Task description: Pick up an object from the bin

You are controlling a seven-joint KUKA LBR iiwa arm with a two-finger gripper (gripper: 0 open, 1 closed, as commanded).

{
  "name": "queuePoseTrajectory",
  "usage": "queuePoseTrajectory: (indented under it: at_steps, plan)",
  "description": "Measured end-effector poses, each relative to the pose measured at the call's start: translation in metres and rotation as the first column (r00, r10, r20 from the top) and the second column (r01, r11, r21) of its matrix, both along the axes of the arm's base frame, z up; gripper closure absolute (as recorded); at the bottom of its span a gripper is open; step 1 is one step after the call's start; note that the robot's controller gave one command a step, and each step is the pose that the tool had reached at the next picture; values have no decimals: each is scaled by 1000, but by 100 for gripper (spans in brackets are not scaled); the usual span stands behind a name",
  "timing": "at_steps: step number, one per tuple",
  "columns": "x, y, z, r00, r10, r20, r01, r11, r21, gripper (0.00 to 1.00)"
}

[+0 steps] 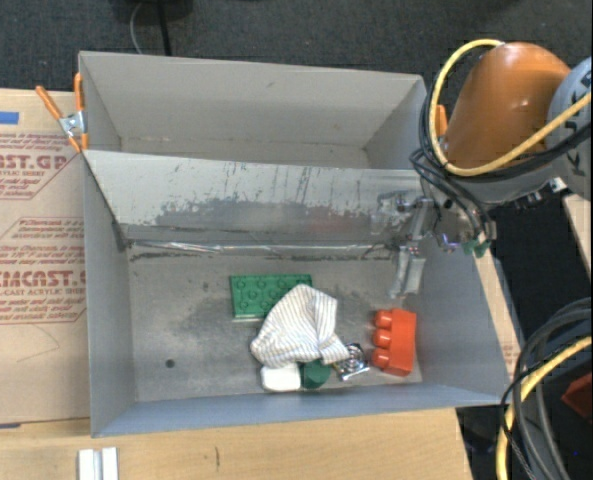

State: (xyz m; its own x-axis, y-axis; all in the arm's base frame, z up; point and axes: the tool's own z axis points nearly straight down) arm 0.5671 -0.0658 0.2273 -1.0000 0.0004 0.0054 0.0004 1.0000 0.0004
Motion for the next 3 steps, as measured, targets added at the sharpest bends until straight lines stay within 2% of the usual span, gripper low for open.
queuePoseTrajectory:
  at_steps: [1,2,3]
  plan:
    - [1,0,5,1000,1,8,-1,1000,-1,0]
    - [-15,17,-26,998,60,12,-60,998,-2,0]
    - [-19,9,-85,995,96,13,-96,995,0,0]
